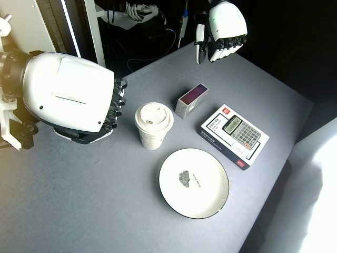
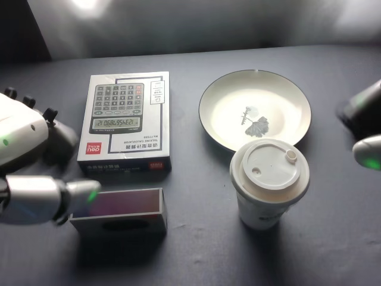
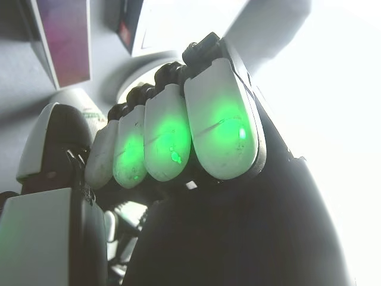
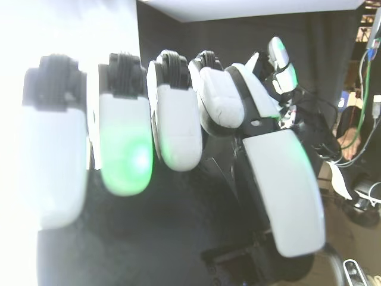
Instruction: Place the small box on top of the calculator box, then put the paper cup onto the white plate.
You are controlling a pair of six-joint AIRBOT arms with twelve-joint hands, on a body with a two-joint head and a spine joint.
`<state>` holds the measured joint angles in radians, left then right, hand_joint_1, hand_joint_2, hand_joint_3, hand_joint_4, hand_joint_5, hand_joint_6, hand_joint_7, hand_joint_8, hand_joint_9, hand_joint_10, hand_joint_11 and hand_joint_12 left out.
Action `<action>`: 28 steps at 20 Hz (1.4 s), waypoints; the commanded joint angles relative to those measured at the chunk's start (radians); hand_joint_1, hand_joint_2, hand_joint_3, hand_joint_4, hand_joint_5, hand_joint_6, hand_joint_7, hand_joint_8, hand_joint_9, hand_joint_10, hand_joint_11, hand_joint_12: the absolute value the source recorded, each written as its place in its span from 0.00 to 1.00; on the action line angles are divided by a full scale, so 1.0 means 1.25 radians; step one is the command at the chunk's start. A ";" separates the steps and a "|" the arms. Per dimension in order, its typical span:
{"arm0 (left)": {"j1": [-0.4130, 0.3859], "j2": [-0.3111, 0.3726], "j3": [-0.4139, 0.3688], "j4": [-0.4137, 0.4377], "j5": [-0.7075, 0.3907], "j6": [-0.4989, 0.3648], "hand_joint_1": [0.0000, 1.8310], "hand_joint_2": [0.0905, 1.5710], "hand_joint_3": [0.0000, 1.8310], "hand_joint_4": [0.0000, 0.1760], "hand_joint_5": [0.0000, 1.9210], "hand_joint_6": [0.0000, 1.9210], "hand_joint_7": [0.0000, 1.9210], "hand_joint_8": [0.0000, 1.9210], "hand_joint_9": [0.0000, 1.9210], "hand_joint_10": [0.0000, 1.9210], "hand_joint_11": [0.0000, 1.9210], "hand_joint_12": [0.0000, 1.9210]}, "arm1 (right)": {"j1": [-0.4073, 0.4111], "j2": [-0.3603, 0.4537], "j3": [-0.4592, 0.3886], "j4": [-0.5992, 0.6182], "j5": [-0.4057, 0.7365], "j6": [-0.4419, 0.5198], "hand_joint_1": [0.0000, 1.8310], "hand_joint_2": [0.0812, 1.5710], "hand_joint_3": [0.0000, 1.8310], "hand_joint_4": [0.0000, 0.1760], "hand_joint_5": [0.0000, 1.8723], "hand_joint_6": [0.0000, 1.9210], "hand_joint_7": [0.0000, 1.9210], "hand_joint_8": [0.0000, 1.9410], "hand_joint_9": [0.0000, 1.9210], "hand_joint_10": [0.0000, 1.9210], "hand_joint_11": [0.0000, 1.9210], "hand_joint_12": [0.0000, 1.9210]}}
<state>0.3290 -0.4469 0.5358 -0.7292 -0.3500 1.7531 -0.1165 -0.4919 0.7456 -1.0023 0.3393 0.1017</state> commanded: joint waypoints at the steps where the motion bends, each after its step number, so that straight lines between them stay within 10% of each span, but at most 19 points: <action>1: -0.009 0.005 0.004 0.012 -0.071 0.005 0.00 0.79 0.01 0.00 0.08 0.00 0.07 0.00 0.06 0.00 0.00 0.15 | 0.008 0.011 -0.002 0.028 0.048 0.006 0.01 0.84 0.01 0.00 0.03 0.00 0.04 0.00 0.04 0.01 0.00 0.15; 8: -0.012 0.004 0.008 0.010 -0.082 0.019 0.06 0.77 0.00 0.00 0.06 0.00 0.06 0.00 0.05 0.00 0.00 0.12 | -0.003 0.011 -0.002 0.034 0.057 0.007 0.00 0.85 0.00 0.00 0.04 0.00 0.04 0.00 0.03 0.00 0.00 0.10; 16: -0.016 -0.015 0.003 -0.076 -0.082 0.083 0.59 0.58 0.00 0.00 0.01 0.00 0.00 0.00 0.00 0.00 0.00 0.06 | 0.011 0.010 -0.004 0.033 0.049 0.007 0.04 0.85 0.00 0.00 0.07 0.00 0.07 0.00 0.06 0.00 0.00 0.18; 28: 0.160 -0.145 -0.062 -0.183 -0.381 0.049 0.68 0.67 0.01 0.00 0.00 0.00 0.00 0.00 0.00 0.00 0.01 0.02 | 0.012 0.011 -0.005 0.032 0.045 0.007 0.05 0.86 0.00 0.00 0.05 0.00 0.05 0.00 0.04 0.00 0.00 0.14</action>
<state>0.5377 -0.6373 0.4610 -0.9962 -0.7383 1.8088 -0.1165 -0.4919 0.7399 -0.9962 0.3325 0.1043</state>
